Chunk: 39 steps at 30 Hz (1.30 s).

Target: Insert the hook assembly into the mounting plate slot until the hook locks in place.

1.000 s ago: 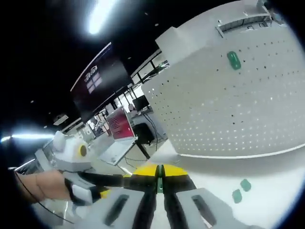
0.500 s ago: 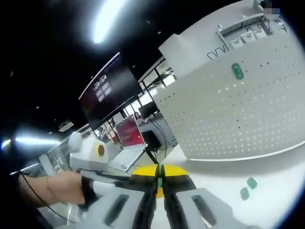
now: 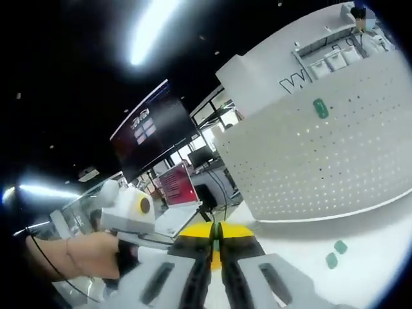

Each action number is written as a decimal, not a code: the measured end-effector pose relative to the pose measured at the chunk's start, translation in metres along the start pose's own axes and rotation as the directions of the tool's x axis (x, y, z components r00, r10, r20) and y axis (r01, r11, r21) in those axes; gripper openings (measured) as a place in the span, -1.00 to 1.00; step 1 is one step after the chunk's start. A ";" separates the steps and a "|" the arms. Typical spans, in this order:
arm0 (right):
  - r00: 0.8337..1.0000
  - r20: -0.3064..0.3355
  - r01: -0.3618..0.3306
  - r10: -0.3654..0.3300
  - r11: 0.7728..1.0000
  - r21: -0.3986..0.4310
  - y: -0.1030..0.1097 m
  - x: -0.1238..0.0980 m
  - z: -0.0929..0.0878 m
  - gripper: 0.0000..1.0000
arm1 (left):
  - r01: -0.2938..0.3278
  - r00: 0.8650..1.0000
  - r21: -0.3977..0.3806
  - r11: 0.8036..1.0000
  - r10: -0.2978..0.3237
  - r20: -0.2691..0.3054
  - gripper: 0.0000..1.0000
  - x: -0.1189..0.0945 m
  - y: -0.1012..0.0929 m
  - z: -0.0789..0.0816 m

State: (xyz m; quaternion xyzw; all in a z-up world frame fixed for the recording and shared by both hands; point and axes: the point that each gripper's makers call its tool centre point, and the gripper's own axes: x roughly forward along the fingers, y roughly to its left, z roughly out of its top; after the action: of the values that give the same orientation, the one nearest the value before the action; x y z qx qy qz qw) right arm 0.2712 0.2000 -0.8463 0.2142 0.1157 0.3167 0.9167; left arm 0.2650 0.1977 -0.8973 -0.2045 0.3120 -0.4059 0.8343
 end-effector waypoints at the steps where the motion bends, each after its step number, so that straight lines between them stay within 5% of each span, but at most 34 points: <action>1: 1.000 0.000 0.000 0.000 1.000 0.001 0.000 0.000 0.000 -1.00 | 0.001 1.000 0.004 1.000 -0.001 0.003 -0.90 -0.001 -0.001 0.000; 16: 1.000 -0.012 -0.012 0.012 0.999 -0.033 0.009 -0.005 0.004 -0.98 | -0.039 0.997 0.034 0.999 0.037 0.062 -0.98 -0.007 -0.002 0.012; 20: 1.000 -0.006 -0.002 0.002 0.999 -0.032 0.007 -0.009 0.012 -0.73 | -0.059 0.994 0.052 0.997 0.054 0.093 -0.98 -0.009 -0.001 0.020; 23: 1.000 0.000 -0.004 0.004 0.999 -0.033 0.007 -0.015 0.018 -0.71 | -0.086 0.990 0.069 0.994 0.078 0.116 -0.98 -0.013 0.004 0.027; 29: 0.999 -0.034 -0.033 0.033 0.999 -0.008 0.015 -0.015 0.010 -0.70 | -0.149 0.978 0.197 0.969 0.115 0.174 -0.98 -0.018 0.005 0.041; 34: 0.999 -0.023 -0.035 0.035 0.999 0.013 0.017 -0.009 0.012 -0.71 | -0.149 0.979 0.321 0.935 0.095 0.179 -0.98 -0.013 -0.008 0.041; 39: 0.999 -0.012 -0.029 0.029 0.999 0.016 0.016 -0.003 0.016 -0.76 | -0.124 0.981 0.361 0.924 0.059 0.187 -0.98 -0.010 -0.018 0.040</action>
State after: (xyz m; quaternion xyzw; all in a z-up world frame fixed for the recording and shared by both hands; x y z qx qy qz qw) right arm 0.2656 0.2040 -0.8250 0.2212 0.1205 0.3305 0.9096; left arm 0.2779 0.1987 -0.8549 -0.0629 0.1657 -0.3988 0.8998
